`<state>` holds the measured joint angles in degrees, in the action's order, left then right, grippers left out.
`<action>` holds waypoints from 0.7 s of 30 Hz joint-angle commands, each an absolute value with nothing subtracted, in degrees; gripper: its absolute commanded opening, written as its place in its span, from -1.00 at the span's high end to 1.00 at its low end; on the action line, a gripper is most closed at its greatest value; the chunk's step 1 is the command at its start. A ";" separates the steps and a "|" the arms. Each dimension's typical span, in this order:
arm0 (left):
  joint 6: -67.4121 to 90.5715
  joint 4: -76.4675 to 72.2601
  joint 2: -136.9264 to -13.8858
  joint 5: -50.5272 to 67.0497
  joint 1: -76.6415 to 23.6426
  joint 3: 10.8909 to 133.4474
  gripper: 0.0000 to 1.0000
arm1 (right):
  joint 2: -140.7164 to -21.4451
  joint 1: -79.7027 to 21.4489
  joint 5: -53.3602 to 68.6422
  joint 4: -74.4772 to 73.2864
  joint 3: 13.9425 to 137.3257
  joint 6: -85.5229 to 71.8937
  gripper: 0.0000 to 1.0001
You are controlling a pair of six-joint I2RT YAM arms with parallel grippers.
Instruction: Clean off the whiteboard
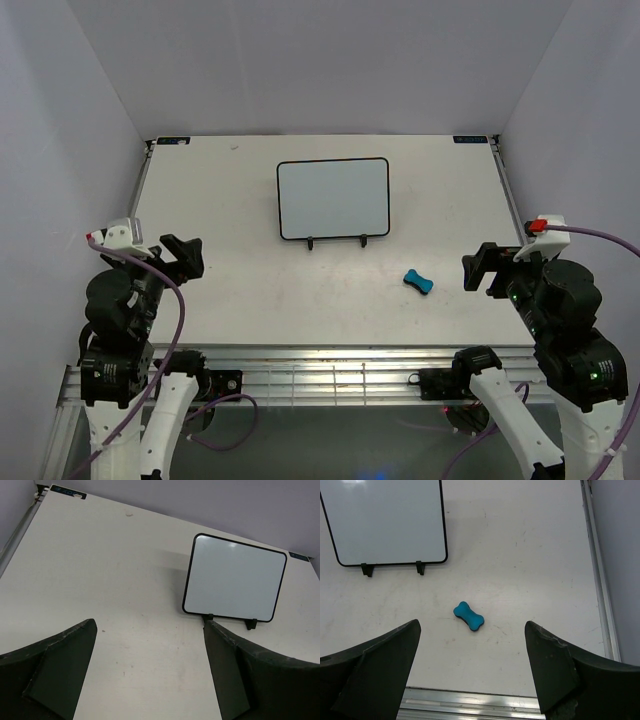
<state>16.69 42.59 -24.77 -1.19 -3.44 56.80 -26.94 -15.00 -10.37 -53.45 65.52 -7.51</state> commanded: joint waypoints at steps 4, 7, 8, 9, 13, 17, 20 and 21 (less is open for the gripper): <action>15.03 44.47 -22.33 -4.66 -4.66 53.61 -0.96 | -24.70 -14.85 -14.67 -54.49 64.25 -7.91 -0.80; 15.38 44.39 -22.41 -4.57 -4.83 53.61 -0.96 | -24.61 -14.85 -16.34 -54.49 63.98 -8.17 -0.80; 15.47 44.21 -22.41 -4.05 -4.75 53.53 -0.96 | -24.70 -14.85 -16.70 -54.49 64.07 -8.43 -0.80; 15.29 44.12 -22.50 -3.96 -4.83 53.53 -0.96 | -24.87 -14.85 -16.87 -54.58 64.16 -8.44 -0.80; 15.12 44.03 -22.15 -3.60 -4.83 53.44 -0.96 | -25.22 -14.85 -16.53 -54.49 64.69 -8.44 -0.80; 14.85 44.03 -22.24 -3.08 -4.83 53.53 -0.96 | -25.31 -14.85 -15.21 -54.75 64.25 -7.91 -0.80; 14.33 44.03 -22.24 -2.29 -5.01 53.52 -0.96 | -25.40 -14.85 -14.94 -54.93 64.16 -7.82 -0.79; 14.24 43.95 -22.24 -2.11 -5.10 53.53 -0.96 | -25.31 -14.85 -15.12 -54.93 64.16 -7.74 -0.80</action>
